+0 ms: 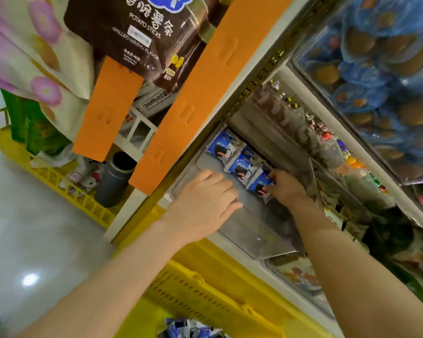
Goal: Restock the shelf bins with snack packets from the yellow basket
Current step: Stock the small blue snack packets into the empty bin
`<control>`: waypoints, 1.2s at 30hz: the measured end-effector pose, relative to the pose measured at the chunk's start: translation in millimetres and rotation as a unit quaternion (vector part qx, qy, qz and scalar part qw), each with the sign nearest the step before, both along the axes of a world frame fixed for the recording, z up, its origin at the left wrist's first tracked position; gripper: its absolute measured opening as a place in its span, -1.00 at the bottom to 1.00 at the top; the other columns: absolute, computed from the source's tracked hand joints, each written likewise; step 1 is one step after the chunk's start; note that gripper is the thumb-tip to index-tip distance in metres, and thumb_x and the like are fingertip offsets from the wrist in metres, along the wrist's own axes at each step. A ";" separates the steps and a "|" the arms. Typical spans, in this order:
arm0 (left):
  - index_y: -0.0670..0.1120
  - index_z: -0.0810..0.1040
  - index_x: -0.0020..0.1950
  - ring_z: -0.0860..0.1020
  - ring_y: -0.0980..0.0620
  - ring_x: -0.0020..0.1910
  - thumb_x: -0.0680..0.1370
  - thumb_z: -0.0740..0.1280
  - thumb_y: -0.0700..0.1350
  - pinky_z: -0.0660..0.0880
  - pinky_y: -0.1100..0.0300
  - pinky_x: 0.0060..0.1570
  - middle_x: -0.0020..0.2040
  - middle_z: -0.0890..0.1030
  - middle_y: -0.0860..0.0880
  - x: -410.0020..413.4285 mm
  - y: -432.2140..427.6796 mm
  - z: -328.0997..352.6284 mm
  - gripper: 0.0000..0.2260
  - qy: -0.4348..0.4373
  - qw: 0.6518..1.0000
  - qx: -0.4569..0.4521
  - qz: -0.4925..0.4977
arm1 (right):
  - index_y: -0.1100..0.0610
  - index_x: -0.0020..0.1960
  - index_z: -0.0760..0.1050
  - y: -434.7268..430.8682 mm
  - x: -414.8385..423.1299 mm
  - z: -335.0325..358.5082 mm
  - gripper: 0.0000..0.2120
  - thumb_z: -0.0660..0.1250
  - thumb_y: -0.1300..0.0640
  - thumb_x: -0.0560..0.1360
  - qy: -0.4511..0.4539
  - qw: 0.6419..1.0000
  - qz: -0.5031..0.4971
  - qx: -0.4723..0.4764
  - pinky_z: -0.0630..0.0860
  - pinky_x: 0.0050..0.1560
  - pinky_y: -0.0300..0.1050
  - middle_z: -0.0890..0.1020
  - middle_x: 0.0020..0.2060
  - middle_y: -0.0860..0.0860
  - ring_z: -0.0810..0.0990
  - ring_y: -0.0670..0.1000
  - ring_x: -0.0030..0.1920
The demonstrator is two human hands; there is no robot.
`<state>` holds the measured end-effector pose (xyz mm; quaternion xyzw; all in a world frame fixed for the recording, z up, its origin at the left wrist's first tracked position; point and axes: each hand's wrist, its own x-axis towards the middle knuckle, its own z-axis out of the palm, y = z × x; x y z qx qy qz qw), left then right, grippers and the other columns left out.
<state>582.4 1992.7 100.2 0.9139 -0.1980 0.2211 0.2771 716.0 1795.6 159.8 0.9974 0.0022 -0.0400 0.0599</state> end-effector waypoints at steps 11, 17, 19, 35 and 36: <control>0.00 0.54 0.13 0.45 0.12 0.06 0.61 0.02 0.09 0.17 0.22 0.14 0.06 0.58 0.07 -6.3 1.4 7.8 -0.65 0.011 1.000 -0.013 0.003 | 0.20 0.26 0.42 13.2 -10.3 -1.5 -0.66 0.28 0.07 0.54 -0.068 0.992 0.066 -0.087 0.48 0.17 0.05 0.53 0.16 0.19 0.51 0.17 0.15; -0.01 0.50 0.21 0.38 0.05 0.20 0.61 0.12 -0.01 0.10 0.16 0.33 0.15 0.53 0.03 -19.3 -3.6 15.7 -0.74 0.051 0.997 -0.038 0.041 | 0.06 0.24 0.43 28.5 -86.7 5.2 -0.70 0.14 -0.04 0.59 -0.146 0.968 0.122 0.161 0.51 0.05 0.00 0.52 0.19 0.06 0.55 0.09 0.10; -0.03 0.46 0.27 0.32 0.01 0.28 0.59 0.17 -0.01 0.07 0.14 0.38 0.21 0.48 0.00 -27.4 -7.8 19.2 -0.72 0.061 0.996 -0.032 0.064 | 0.03 0.30 0.35 22.2 -121.2 0.0 -0.68 0.13 -0.04 0.59 -0.132 0.957 0.160 0.203 0.53 0.01 -0.01 0.49 0.23 0.03 0.58 0.05 0.06; -0.17 0.32 0.37 0.38 -0.19 0.23 0.56 0.24 -0.11 0.28 0.00 0.18 0.25 0.44 -0.19 -151.5 -14.7 -147.6 -0.60 0.340 0.901 0.052 0.265 | 0.18 0.29 0.45 -68.1 -278.0 -187.0 -0.64 0.33 0.11 0.53 0.095 0.944 0.288 0.131 0.50 0.15 -0.15 0.54 0.20 0.06 0.56 0.04 0.18; -0.17 0.32 0.36 0.41 -0.21 0.21 0.58 0.20 -0.11 0.30 -0.02 0.15 0.23 0.46 -0.20 -156.6 -9.3 -157.3 -0.64 0.371 0.889 0.039 0.267 | 0.16 0.42 0.29 -75.2 -285.3 -210.0 -0.61 0.16 0.10 0.61 0.151 0.945 0.256 0.138 0.38 0.29 -0.14 0.42 0.33 0.05 0.43 0.03 0.31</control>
